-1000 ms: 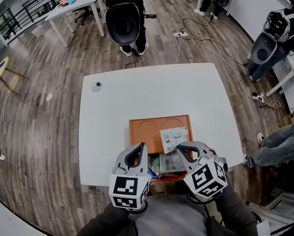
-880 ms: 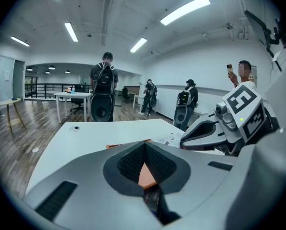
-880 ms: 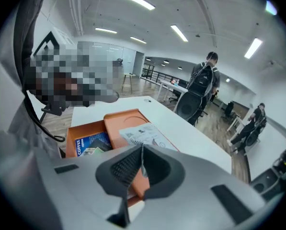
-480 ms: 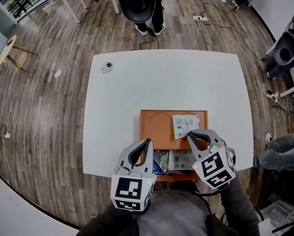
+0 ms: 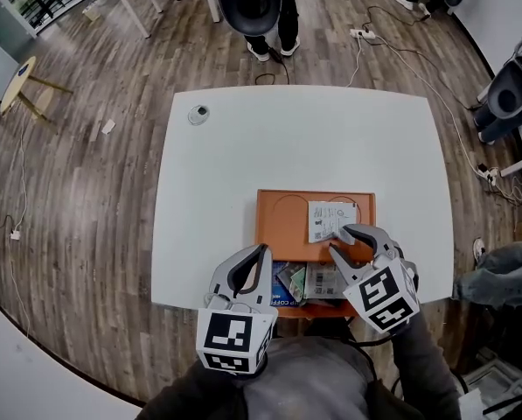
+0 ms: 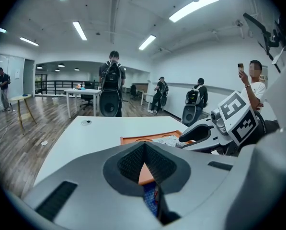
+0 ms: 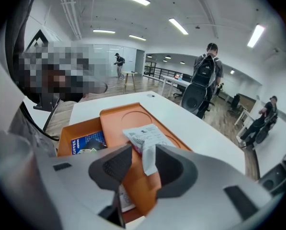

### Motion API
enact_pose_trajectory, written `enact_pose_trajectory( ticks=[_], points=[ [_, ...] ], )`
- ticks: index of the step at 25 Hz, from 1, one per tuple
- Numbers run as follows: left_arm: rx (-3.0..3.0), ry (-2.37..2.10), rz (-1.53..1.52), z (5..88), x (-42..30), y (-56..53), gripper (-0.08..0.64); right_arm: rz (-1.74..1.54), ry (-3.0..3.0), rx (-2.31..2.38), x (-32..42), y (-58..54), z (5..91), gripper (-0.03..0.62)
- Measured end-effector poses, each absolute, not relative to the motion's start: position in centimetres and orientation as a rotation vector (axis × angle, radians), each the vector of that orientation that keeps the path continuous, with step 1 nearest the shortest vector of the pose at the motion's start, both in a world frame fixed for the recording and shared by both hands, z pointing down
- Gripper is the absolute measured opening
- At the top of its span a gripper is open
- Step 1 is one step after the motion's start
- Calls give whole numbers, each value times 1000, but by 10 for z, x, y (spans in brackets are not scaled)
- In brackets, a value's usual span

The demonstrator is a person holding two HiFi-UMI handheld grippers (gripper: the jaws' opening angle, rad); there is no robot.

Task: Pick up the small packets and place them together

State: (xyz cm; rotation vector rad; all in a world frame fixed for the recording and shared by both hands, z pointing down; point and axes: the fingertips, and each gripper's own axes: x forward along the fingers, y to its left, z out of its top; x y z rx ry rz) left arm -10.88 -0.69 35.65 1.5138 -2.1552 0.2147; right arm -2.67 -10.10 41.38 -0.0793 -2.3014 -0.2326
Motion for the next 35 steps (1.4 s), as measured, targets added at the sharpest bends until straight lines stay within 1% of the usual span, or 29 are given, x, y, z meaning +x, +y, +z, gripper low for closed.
enact_pose_trajectory(
  ticks=[9, 15, 27, 35],
  points=[
    [1569, -2168, 200, 341, -98, 0, -3, -305, -2371, 44, -15, -100, 381, 141],
    [1628, -2137, 200, 337, -83, 0, -3, -294, -2374, 69, 10, -85, 374, 141],
    [1703, -2072, 249, 346, -67, 3, -3, -240, -2296, -63, 46, -25, 420, 141],
    [1682, -2085, 228, 347, -74, 12, -3, -268, -2206, -121, 52, -15, 447, 143]
  ],
)
